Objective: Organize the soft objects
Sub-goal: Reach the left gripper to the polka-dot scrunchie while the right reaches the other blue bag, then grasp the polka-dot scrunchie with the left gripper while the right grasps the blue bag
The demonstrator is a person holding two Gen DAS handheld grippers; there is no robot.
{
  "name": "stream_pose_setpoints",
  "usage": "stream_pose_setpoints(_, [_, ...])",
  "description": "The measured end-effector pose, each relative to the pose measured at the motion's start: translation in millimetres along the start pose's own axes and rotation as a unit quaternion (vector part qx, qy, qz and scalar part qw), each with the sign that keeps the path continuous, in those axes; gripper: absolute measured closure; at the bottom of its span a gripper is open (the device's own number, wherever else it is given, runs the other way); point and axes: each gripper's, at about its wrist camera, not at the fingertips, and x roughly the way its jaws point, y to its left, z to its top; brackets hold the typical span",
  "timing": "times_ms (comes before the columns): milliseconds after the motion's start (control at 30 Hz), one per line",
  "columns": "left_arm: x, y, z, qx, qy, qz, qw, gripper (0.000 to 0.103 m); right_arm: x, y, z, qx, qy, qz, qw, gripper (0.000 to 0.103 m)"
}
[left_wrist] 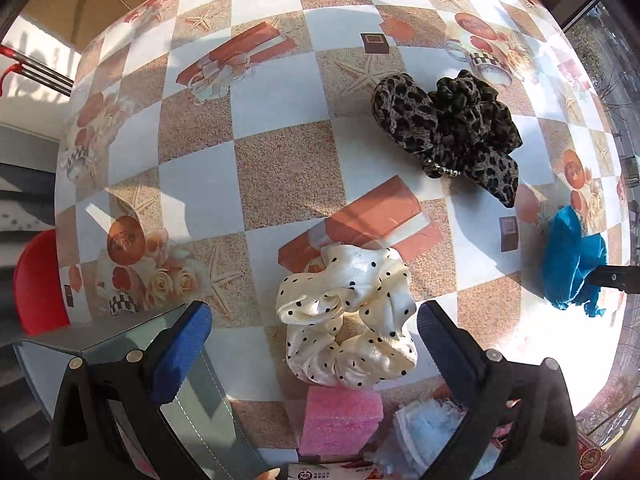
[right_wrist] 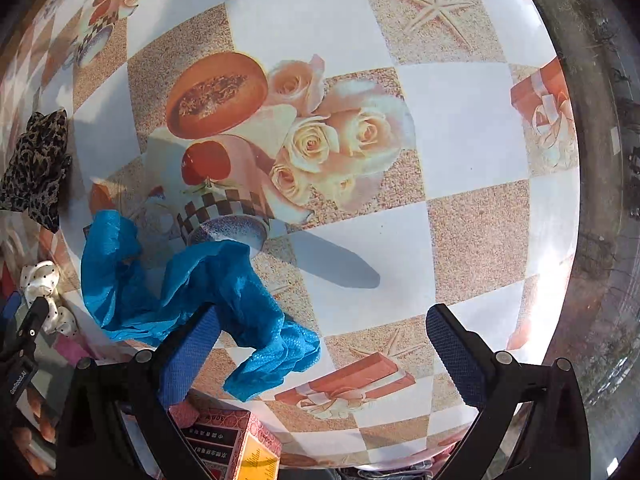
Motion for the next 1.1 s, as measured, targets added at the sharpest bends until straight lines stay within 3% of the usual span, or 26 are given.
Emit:
stream_pose_setpoints(67, [-5, 2, -4, -0.008, -0.005, -0.01, 0.9999, 0.0, -16, -1, -11, -0.005, -0.028, 0.059, 0.998, 0.0])
stream_pose_setpoints(133, [-4, -1, -6, -0.007, -0.003, -0.006, 0.9999, 0.0, -28, 14, -20, -0.037, -0.051, 0.083, 0.995, 0.0])
stream_pose_setpoints(300, [21, -23, 12, -0.007, 0.024, 0.004, 0.9997, 0.0, -16, 71, -19, -0.151, -0.084, 0.009, 0.985, 0.0])
stream_pose_setpoints(433, [36, -26, 10, -0.022, 0.036, 0.002, 0.9991, 0.0, 14, 90, -20, -0.181, -0.083, -0.044, 0.979, 0.0])
stream_pose_setpoints(667, [44, -29, 10, -0.026, 0.038, -0.013, 0.9989, 0.0, 30, 107, -26, -0.187, -0.092, -0.072, 0.975, 0.0])
stream_pose_setpoints(733, [54, -15, 6, -0.042, 0.042, -0.027, 0.9979, 0.0, 31, 110, -29, -0.187, -0.099, -0.072, 0.975, 0.0])
stream_pose_setpoints(933, [57, -11, 18, -0.025, 0.065, -0.026, 0.9973, 0.001, 32, 100, -44, -0.187, -0.1, -0.068, 0.975, 0.001])
stream_pose_setpoints(1000, [52, -17, 21, -0.02, 0.057, -0.027, 0.9978, 0.009, 27, 92, -49, -0.182, -0.104, -0.067, 0.975, 0.011])
stream_pose_setpoints(1067, [42, -23, 25, -0.01, 0.04, -0.027, 0.9988, 0.025, 15, 86, -46, -0.184, -0.114, -0.065, 0.974, 0.035])
stream_pose_setpoints(1100, [38, -26, 25, -0.004, 0.032, -0.029, 0.9991, 0.042, 12, 84, -49, -0.185, -0.119, -0.064, 0.973, 0.042])
